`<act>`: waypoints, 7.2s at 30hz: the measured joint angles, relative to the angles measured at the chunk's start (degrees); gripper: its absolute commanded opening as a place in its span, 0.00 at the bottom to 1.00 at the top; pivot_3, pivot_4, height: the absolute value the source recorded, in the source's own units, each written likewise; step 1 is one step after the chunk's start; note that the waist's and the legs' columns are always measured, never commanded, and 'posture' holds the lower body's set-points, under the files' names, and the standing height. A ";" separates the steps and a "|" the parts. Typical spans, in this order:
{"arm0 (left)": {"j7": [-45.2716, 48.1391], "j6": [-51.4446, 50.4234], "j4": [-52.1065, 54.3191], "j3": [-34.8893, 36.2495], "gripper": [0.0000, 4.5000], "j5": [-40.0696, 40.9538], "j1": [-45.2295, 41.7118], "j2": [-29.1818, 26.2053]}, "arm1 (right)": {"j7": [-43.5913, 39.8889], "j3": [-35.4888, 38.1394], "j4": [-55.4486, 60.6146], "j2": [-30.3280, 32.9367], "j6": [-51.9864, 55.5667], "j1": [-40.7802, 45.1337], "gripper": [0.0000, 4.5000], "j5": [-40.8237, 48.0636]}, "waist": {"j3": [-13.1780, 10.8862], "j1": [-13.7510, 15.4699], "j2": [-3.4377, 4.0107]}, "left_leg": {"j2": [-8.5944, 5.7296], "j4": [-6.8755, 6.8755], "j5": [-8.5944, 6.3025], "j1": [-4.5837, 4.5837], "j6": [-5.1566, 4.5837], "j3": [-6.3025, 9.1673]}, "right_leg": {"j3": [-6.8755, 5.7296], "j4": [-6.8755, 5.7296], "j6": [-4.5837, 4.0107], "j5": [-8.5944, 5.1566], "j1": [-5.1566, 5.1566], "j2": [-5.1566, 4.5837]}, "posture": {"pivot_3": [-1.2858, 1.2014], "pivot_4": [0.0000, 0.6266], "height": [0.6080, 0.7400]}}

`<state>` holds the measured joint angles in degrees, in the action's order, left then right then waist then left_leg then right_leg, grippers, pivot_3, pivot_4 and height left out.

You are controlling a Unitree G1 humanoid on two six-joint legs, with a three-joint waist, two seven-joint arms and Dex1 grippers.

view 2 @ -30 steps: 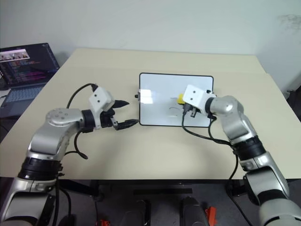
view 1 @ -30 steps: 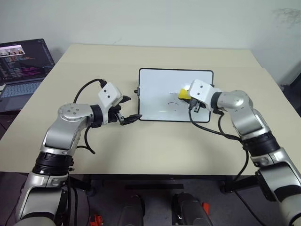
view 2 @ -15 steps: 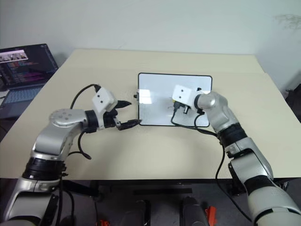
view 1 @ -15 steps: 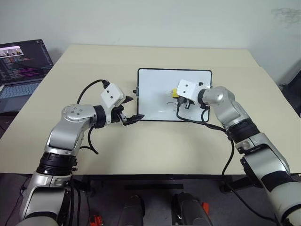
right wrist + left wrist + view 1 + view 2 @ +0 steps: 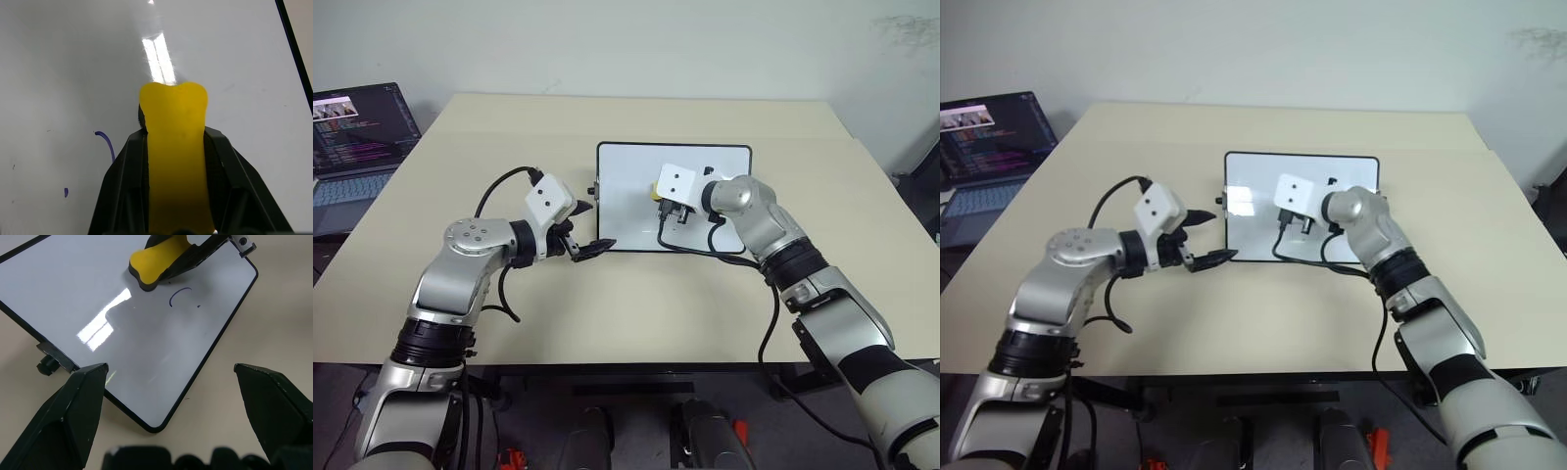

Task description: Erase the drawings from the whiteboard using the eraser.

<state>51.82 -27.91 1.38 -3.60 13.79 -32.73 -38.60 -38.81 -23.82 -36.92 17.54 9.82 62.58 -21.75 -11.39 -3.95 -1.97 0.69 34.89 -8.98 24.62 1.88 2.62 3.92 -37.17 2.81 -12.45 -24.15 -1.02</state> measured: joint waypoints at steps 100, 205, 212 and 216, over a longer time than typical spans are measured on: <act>3.79 1.29 -3.59 -0.83 1.00 -0.32 -0.11 -0.65 | -7.13 21.76 36.69 23.43 12.71 -34.51 0.25 20.60 | 0.00 0.57 -0.06 | -0.01 -0.25 0.15 0.03 -0.07 -0.07 | -0.05 0.23 -0.07 -0.05 -0.05 -0.09 | 0.52 0.24 1.00; 1.44 4.22 -4.23 -3.21 1.00 -3.80 -1.86 -0.09 | -1.06 -0.46 14.57 7.72 -1.80 -10.66 0.25 -1.70 | -0.01 0.69 -0.08 | -0.02 -0.06 0.15 0.07 -0.07 -0.02 | -0.08 0.08 -0.03 -0.01 -0.02 -0.07 | 0.52 0.24 1.00; 1.32 3.51 -3.94 -3.15 1.00 -3.77 -1.36 -0.13 | 1.09 -1.27 6.72 6.24 -3.32 -4.93 0.25 -4.14 | -0.01 0.68 -0.08 | -0.02 -0.06 0.15 0.07 -0.07 0.01 | -0.11 0.08 -0.03 0.00 -0.02 -0.07 | 0.52 0.24 1.00; 1.12 3.17 -3.29 -3.09 1.00 -3.75 -0.81 -0.13 | 1.92 -1.30 4.28 5.89 -4.49 -3.57 0.25 -4.65 | -0.01 0.67 -0.07 | -0.02 -0.05 0.15 0.07 -0.07 0.02 | -0.10 0.08 -0.04 0.00 -0.01 -0.07 | 0.52 0.24 1.00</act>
<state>52.93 -24.73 -1.91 -6.69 10.05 -33.53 -38.72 -36.89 -25.12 -32.63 23.43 5.33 59.01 -26.40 -11.39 -3.28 -2.05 0.67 34.84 -8.83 24.69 1.81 2.63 3.82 -37.10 2.77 -12.45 -24.16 -1.10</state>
